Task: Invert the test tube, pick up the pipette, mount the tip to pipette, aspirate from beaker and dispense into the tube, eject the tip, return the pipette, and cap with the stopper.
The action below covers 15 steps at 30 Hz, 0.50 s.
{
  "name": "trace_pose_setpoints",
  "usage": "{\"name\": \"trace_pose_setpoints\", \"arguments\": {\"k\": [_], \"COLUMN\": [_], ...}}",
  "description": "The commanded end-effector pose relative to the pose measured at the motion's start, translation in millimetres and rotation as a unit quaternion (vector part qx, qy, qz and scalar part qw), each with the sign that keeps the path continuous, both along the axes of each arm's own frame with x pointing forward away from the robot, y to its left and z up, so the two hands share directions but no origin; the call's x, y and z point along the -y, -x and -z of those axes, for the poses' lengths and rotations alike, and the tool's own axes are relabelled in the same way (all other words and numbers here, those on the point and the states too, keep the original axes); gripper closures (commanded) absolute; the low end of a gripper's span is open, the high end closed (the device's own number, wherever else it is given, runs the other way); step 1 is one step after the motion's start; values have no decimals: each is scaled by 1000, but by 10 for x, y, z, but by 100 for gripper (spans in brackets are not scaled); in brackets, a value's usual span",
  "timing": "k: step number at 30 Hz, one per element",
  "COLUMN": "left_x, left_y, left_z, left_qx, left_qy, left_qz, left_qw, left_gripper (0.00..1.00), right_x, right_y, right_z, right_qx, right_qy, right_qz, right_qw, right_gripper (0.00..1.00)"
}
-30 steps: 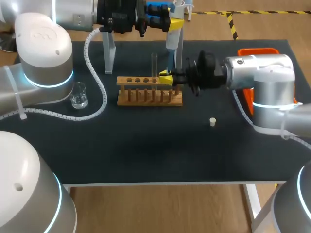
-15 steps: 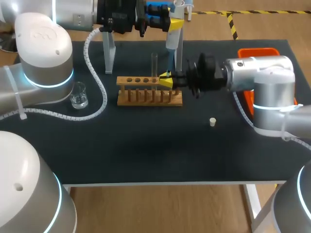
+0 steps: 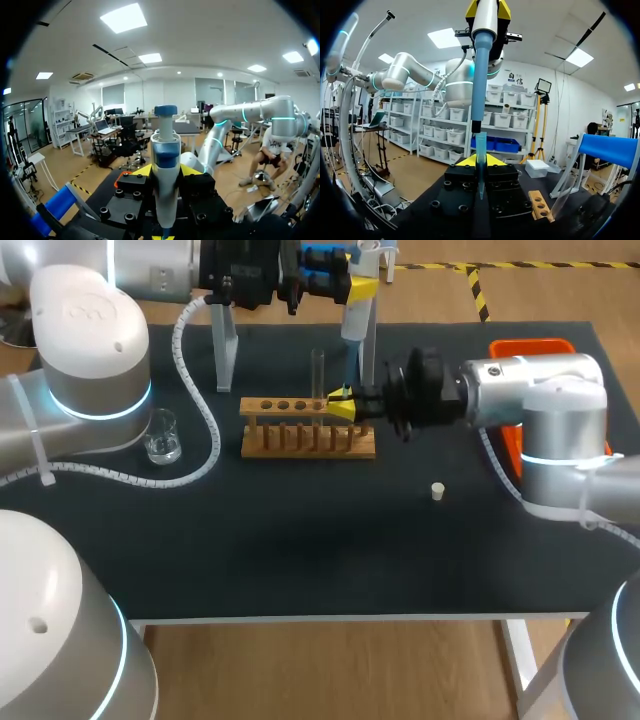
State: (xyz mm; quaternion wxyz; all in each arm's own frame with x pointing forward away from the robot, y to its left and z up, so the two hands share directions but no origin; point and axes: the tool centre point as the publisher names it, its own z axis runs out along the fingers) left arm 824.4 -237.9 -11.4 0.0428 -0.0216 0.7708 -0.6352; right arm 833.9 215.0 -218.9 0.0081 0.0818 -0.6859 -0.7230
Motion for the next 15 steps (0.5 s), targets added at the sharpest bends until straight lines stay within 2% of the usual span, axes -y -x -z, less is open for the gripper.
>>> {"name": "trace_pose_setpoints", "arguments": {"k": [1, 15], "left_x": [-8, -8], "left_y": [6, 6], "left_z": [8, 8], "left_qx": [1, 1], "left_qy": [1, 1], "left_qz": [-1, -1], "left_qw": [1000, 1000], "left_gripper": [100, 100], "right_x": [13, 2], "right_y": [19, 12], "right_z": [32, -65], "right_qx": [-2, 3], "right_qy": [1, -6], "right_qz": [1, 0], "right_qw": [1000, 1000], "right_gripper": [100, 100]}}
